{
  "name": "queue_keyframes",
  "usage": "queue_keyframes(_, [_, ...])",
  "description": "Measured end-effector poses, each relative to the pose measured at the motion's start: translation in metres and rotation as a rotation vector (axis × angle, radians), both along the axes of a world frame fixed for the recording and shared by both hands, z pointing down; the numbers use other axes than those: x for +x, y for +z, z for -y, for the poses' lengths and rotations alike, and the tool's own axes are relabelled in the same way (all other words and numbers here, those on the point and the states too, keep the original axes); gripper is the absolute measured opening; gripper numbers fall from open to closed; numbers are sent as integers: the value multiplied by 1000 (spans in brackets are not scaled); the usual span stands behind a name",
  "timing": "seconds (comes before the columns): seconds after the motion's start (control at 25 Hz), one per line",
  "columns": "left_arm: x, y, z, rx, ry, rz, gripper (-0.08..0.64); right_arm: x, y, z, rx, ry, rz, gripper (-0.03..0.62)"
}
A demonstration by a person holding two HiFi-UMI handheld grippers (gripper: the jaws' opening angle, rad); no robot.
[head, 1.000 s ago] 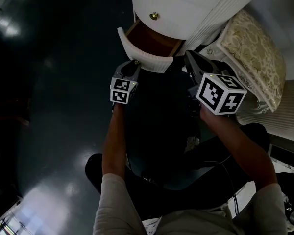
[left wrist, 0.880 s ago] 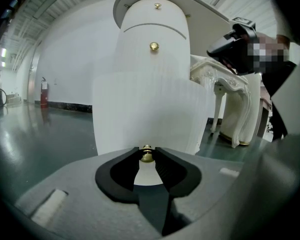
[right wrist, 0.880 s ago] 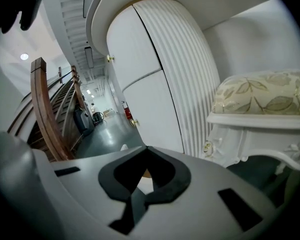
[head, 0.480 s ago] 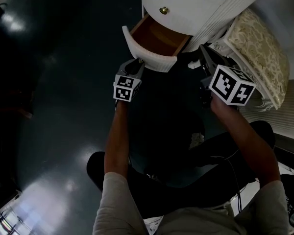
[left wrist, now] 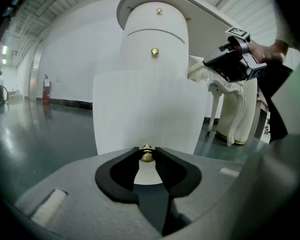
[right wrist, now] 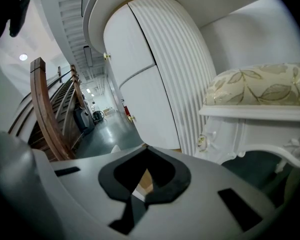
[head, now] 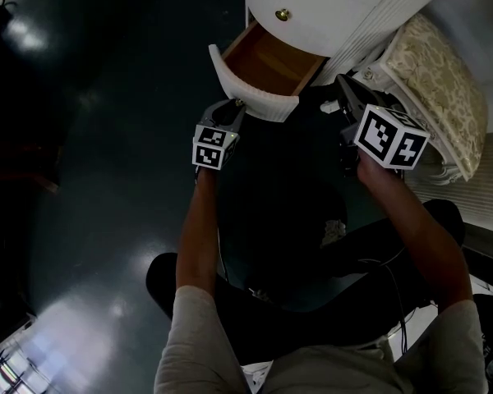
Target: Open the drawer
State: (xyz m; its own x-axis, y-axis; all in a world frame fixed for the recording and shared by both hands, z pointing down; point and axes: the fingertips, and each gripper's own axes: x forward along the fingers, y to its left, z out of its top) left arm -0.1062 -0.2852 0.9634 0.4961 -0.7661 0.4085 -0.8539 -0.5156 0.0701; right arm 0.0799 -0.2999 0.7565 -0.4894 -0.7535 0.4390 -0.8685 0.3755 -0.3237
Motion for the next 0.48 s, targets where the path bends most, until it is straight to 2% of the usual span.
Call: queue_keyframes(0.48, [-13, 1, -23, 3, -6, 1, 103, -19, 4, -11, -3, -67, -16, 15])
